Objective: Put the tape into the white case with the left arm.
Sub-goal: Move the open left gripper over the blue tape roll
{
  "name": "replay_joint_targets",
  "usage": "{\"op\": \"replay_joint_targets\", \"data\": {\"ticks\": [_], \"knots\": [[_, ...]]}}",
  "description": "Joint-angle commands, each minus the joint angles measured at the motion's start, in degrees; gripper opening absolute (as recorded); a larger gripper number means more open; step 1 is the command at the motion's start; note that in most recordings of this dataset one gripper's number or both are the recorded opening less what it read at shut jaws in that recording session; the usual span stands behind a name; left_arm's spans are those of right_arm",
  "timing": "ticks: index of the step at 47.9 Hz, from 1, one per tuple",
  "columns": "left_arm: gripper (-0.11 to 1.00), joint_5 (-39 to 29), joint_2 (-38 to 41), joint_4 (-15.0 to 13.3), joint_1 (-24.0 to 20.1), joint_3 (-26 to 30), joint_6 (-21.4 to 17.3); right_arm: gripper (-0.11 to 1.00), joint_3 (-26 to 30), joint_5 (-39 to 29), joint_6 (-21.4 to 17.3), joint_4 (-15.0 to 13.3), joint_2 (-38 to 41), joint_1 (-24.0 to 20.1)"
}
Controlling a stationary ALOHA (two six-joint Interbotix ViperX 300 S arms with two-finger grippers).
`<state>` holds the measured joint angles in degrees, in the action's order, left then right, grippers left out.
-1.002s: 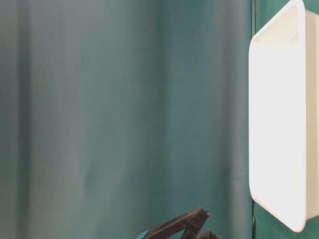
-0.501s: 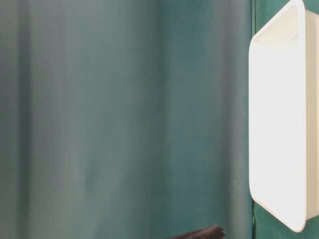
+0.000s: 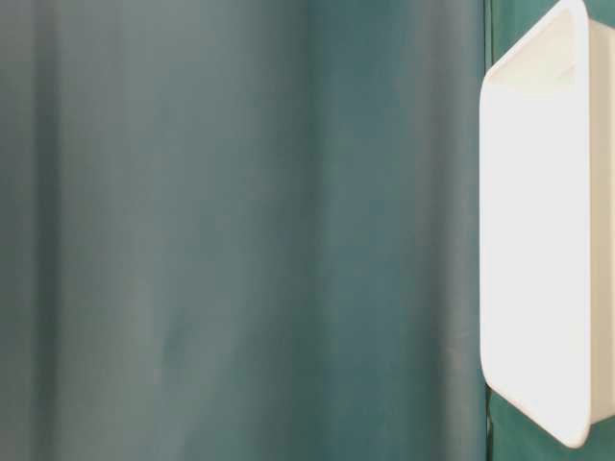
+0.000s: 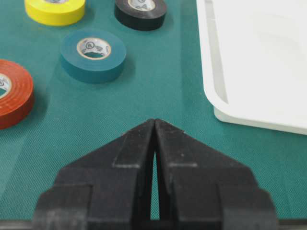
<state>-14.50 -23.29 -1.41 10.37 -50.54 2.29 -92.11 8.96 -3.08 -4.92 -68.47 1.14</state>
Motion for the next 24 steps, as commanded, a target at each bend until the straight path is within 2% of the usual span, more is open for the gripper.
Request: {"op": "replay_joint_targets", "data": {"ticks": [1,24], "knots": [[0.98,0.0,-0.26,-0.09,0.18,0.88,-0.18,-0.09,0.7,0.44,0.0,0.0,0.35,0.09],[0.98,1.85,6.77,-0.09,0.18,0.97,-0.26,-0.09,0.7,0.53,0.0,0.0,0.44,0.09]]}}
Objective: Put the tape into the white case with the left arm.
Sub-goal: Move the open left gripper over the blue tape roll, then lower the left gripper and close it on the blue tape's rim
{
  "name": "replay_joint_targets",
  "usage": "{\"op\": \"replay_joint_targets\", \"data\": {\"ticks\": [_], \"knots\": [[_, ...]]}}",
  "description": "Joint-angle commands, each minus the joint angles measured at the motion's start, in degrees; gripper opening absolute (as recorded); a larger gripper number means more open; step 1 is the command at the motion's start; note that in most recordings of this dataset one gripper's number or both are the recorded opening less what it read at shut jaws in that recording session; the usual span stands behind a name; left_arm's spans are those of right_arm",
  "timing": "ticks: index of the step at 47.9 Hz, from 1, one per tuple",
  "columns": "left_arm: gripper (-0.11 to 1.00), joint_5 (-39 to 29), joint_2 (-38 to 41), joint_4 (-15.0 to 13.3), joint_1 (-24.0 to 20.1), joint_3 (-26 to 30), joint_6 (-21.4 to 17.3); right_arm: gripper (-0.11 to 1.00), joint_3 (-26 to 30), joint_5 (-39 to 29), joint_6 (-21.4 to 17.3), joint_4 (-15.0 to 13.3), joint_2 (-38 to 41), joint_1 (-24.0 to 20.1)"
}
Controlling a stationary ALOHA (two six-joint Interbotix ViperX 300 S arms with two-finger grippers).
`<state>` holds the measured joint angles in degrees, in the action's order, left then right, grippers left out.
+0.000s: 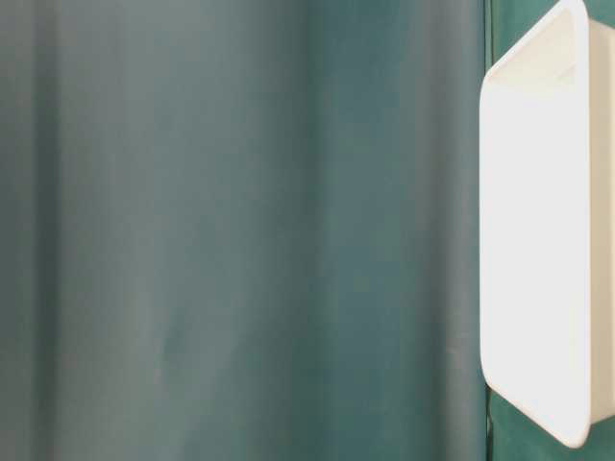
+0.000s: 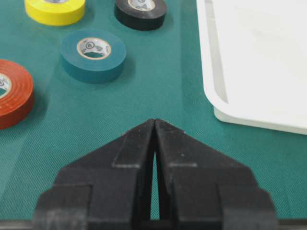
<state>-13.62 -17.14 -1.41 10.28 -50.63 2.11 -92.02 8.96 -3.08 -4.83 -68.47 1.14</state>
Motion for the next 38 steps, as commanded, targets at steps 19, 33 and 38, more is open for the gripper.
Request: {"op": "replay_joint_targets", "data": {"ticks": [19,33,38], "knots": [[0.98,5.1,6.5,-0.09,-0.18,0.88,-0.26,-0.09,0.62,0.53,0.0,-0.09,0.35,0.09],[0.98,6.68,11.78,-0.09,-1.76,1.32,-0.35,-0.09,0.62,0.53,0.0,-0.09,0.35,0.09],[0.98,6.77,13.54,0.0,-1.76,1.93,-0.35,-0.09,0.62,0.53,0.0,-0.09,0.35,0.09]]}}
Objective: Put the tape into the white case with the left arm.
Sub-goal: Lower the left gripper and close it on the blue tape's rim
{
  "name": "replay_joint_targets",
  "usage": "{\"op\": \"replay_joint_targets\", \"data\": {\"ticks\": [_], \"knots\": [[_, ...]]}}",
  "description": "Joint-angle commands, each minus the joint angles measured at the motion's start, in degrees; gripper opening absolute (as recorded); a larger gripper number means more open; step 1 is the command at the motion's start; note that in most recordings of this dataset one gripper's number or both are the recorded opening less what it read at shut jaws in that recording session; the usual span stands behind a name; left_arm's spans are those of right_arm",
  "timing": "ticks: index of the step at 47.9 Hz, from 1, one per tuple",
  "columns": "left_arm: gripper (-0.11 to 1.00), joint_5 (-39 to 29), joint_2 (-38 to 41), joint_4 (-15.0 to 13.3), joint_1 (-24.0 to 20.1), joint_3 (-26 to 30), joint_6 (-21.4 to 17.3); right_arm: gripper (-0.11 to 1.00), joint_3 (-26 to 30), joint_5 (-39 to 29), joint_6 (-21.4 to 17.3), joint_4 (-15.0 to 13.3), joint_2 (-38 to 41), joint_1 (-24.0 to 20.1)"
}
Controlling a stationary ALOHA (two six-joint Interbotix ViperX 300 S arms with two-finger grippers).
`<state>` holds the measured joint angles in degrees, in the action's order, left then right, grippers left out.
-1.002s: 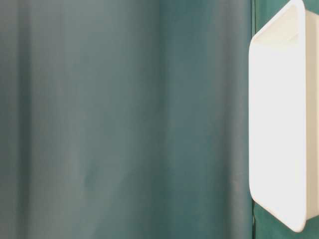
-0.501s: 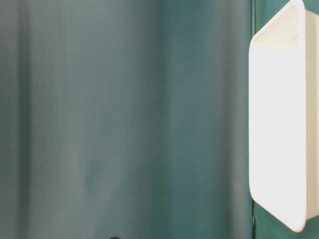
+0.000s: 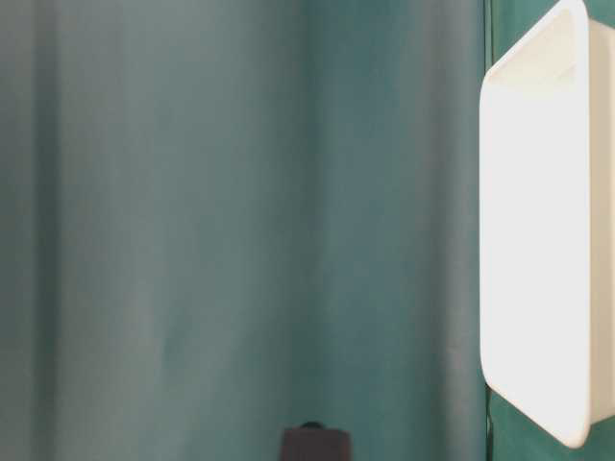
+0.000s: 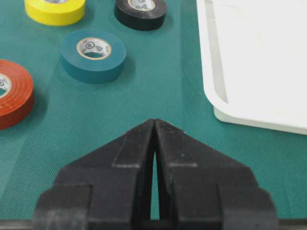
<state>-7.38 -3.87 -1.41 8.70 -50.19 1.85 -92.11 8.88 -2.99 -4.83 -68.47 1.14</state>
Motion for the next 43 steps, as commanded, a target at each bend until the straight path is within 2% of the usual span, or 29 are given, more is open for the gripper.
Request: {"op": "replay_joint_targets", "data": {"ticks": [1,22,28,32,40,43], "knots": [[0.98,0.7,0.62,-0.09,-0.18,1.58,0.0,-0.09,0.7,0.62,-0.09,-0.09,0.44,0.09],[0.97,1.67,4.04,0.0,-0.18,2.55,-0.18,-0.09,0.7,0.62,-0.09,-0.09,0.35,0.09],[0.93,1.67,4.04,-0.09,-0.18,2.72,-0.09,-0.09,0.7,0.53,-0.09,-0.09,0.35,0.09],[0.79,1.67,4.04,0.0,-0.09,2.9,-0.09,-0.09,0.7,0.53,-0.09,-0.09,0.35,0.09],[0.3,1.67,3.96,-0.09,-0.09,2.99,-0.09,-0.09,0.7,0.53,-0.09,-0.09,0.35,0.09],[0.25,1.67,3.96,0.0,-0.09,2.9,0.0,-0.09,0.7,0.62,-0.09,-0.09,0.35,0.09]]}}
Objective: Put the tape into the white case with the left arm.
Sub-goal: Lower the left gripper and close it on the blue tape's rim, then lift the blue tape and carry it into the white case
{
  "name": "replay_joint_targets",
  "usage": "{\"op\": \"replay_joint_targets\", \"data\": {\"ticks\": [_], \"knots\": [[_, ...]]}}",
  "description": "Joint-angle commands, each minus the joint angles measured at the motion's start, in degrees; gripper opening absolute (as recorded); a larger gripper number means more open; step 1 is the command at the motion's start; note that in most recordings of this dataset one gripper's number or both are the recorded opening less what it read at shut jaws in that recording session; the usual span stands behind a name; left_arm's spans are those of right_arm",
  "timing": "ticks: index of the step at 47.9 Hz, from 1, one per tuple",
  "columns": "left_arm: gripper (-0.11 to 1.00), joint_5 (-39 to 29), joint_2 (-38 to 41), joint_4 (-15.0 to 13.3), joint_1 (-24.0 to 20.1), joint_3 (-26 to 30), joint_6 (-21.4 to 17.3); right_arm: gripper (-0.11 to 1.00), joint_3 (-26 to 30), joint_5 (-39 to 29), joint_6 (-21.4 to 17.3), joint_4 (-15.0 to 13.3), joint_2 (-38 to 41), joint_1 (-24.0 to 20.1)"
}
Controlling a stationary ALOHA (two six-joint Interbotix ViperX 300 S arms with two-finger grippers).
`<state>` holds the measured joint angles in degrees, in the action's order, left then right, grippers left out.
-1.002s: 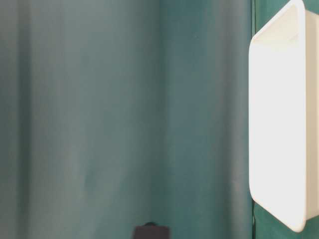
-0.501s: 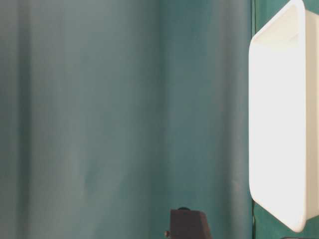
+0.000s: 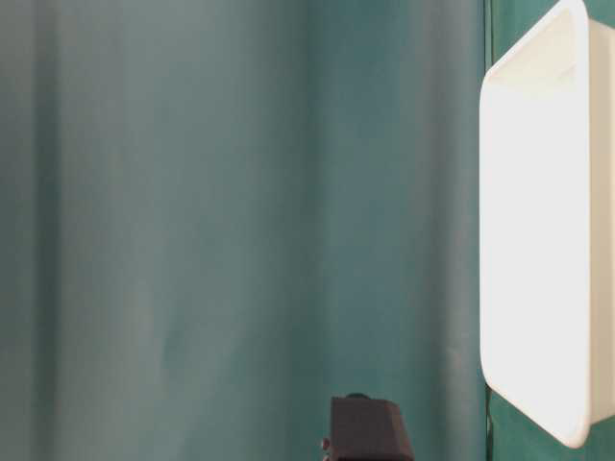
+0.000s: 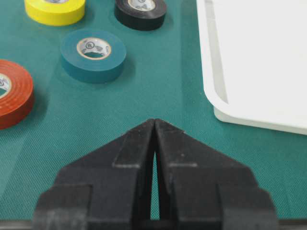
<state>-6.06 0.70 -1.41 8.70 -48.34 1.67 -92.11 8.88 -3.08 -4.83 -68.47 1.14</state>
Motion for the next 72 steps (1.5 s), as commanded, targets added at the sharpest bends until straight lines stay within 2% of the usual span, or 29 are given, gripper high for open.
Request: {"op": "replay_joint_targets", "data": {"ticks": [1,19,35,44,54,72], "knots": [[0.25,0.35,-0.7,0.0,-0.09,1.05,0.18,-0.09,0.7,0.62,0.0,-0.09,0.35,0.09],[0.25,0.09,-1.41,-0.09,0.53,1.41,0.35,-0.09,0.7,0.62,0.0,-0.09,0.35,0.09],[0.25,-4.22,-8.7,-0.09,1.05,2.29,0.35,-0.09,0.7,0.53,0.0,-0.09,0.44,0.09],[0.25,-6.42,-11.87,0.0,-0.09,2.72,0.18,-0.09,0.7,0.62,0.0,-0.09,0.35,0.09],[0.25,-6.59,-12.83,0.0,-3.69,2.9,-0.09,-0.09,0.7,0.62,0.0,-0.09,0.35,0.09],[0.25,-7.03,-12.83,0.26,-16.26,3.6,-0.53,-0.09,0.7,0.62,0.0,-0.09,0.44,0.09]]}}
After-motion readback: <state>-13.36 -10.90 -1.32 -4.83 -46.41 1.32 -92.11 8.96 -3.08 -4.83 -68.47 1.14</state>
